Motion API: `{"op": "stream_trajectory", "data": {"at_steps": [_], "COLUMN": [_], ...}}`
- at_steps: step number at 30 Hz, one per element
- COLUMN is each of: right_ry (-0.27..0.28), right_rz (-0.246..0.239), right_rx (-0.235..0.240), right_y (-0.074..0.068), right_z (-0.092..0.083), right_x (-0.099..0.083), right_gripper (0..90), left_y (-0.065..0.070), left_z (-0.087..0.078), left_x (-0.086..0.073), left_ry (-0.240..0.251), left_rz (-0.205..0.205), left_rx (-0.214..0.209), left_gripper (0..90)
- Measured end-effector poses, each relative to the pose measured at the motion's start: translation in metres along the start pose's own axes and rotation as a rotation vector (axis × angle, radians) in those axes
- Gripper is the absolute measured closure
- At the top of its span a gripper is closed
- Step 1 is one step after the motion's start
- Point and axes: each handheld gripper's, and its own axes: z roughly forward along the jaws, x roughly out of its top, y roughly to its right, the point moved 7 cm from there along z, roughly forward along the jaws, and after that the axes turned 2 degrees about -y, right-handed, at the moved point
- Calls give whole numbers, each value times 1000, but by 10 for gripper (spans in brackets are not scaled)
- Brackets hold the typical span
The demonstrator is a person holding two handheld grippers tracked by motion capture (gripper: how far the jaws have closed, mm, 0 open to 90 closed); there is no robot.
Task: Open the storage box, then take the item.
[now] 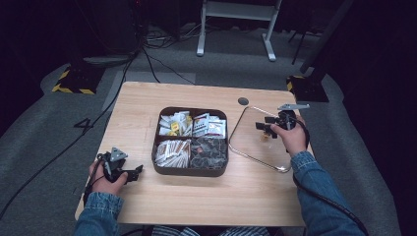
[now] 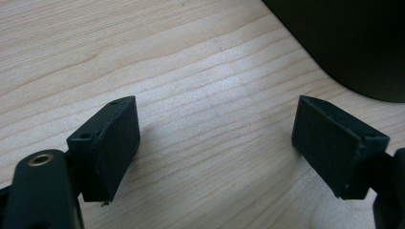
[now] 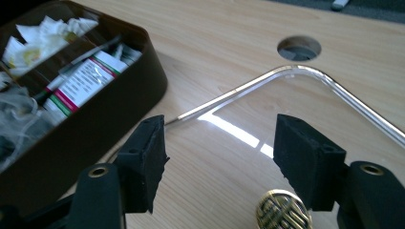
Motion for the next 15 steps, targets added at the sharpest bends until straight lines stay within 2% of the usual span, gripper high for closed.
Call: {"op": "stream_trajectory", "data": {"at_steps": [4, 6, 9, 15], "right_ry": [29, 34, 34, 36], "right_rz": [-18, -44, -73, -167], "right_rx": [28, 46, 84, 157], "right_y": [-15, -25, -44, -86], "right_z": [-3, -4, -4, 5], "right_x": [15, 21, 31, 50], "right_gripper": [366, 365, 354, 342], "left_y": [0, 0, 0, 1], "left_z": [0, 0, 0, -1], "left_x": [0, 0, 0, -1], "left_ry": [-1, -2, 0, 0], "left_rz": [3, 3, 2, -3], "left_rx": [1, 1, 3, 11], "left_gripper": [170, 171, 171, 178]}}
